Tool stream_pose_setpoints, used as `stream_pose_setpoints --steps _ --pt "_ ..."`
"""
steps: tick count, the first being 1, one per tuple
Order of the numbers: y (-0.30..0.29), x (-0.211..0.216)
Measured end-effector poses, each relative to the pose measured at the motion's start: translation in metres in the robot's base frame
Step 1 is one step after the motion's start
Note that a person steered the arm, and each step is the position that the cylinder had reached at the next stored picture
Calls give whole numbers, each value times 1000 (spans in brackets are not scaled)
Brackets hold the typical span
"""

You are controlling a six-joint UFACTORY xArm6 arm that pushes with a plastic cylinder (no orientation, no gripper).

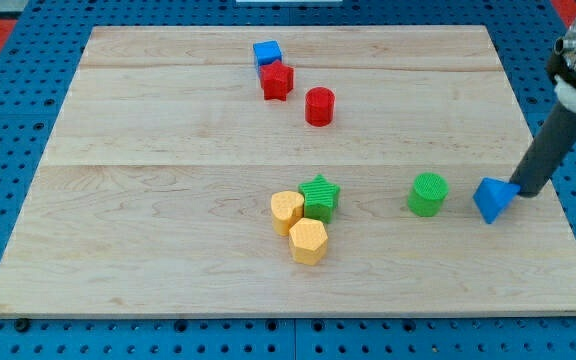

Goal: Separate the blue triangle from the green circle

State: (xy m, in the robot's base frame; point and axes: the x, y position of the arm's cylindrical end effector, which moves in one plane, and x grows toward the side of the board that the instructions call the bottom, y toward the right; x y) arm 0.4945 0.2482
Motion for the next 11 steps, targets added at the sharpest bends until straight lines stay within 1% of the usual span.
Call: stream_pose_setpoints --steps 1,2,4,6,7,8,9,10,11 --pt "-27 18" --pt "-62 0" --pt "-67 -39" --pt "-72 -43" --pt "-46 -34" --pt "-72 -7" --pt "-123 1" --pt "-129 26" --pt "-65 46"
